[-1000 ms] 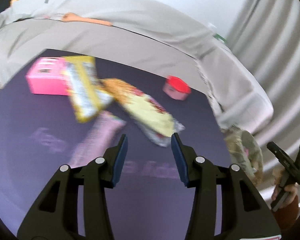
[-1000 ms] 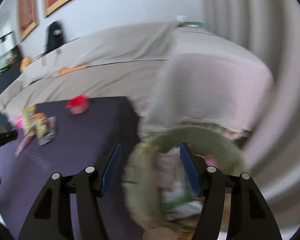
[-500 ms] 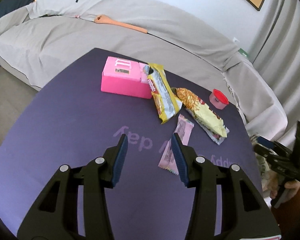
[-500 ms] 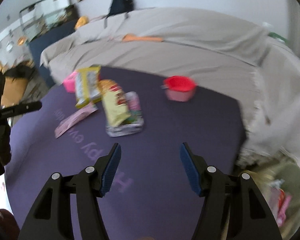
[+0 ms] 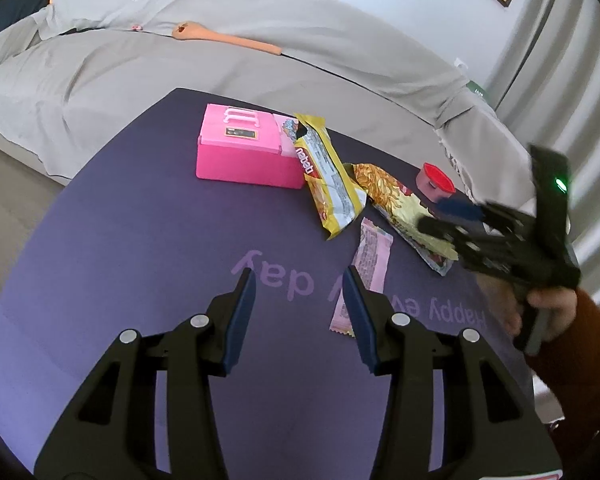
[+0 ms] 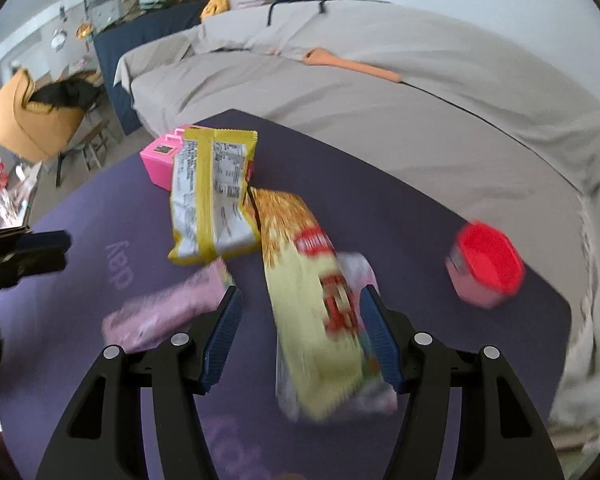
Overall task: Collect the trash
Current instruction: 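Return to the table and grasp the yellow chips bag with the right tool, then grasp the pink candy bar with the left tool while the right tool lifts the chips bag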
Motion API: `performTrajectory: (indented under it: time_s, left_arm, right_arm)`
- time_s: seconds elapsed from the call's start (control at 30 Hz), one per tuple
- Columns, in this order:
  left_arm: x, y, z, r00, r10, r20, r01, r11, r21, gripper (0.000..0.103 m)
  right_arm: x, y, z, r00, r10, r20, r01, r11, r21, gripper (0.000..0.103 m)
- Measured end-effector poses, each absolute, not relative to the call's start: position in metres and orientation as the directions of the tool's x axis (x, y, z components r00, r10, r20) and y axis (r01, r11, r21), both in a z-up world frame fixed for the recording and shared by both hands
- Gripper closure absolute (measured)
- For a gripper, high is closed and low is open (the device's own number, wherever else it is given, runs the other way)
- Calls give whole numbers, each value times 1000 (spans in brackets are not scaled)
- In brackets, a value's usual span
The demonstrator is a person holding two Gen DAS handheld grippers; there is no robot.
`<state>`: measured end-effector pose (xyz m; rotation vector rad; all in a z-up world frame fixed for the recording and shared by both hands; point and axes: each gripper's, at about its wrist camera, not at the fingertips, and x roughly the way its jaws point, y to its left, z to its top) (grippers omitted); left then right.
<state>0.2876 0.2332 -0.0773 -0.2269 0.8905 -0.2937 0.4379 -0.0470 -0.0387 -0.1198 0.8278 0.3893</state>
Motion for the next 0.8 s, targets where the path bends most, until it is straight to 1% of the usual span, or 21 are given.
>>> performTrajectory:
  time_s: [0.1, 0.13, 0.17, 0.27, 0.37, 0.5, 0.57, 0.67, 0.8]
  left_arm:
    - [286, 231, -79, 580, -352, -735, 167, 934, -315, 60]
    - [286, 230, -80, 576, -352, -737, 170, 934, -313, 60]
    - [286, 228, -81, 572, -352, -741, 174, 935, -310, 60]
    - [288, 224, -84, 561, -355, -747, 182, 934, -307, 60]
    - [291, 217, -85, 552, -365, -749, 198, 931, -308, 60]
    - [296, 199, -86, 529, -391, -753, 244, 920, -306, 60]
    - [300, 187, -89, 511, -397, -762, 271, 916, -295, 60]
    - [308, 170, -93, 484, -401, -778, 294, 912, -287, 60]
    - [322, 149, -97, 478, -368, -797, 302, 921, -244, 60]
  right_arm:
    - [457, -38, -44, 580, 297, -758, -399, 916, 53, 47]
    - [461, -37, -46, 571, 298, -765, -400, 915, 57, 52]
    - [464, -38, -48, 557, 307, -772, -406, 911, 69, 61]
    - [464, -45, -47, 533, 333, -777, -411, 905, 106, 72]
    - [453, -61, -39, 549, 332, -767, -379, 917, 126, 74]
    - [424, -99, -23, 590, 341, -732, -302, 934, 191, 74]
    - [408, -114, -19, 612, 312, -727, -261, 947, 186, 74]
    - [387, -136, -23, 619, 272, -736, -201, 962, 186, 74]
    - [367, -153, -39, 605, 230, -763, -127, 973, 193, 74]
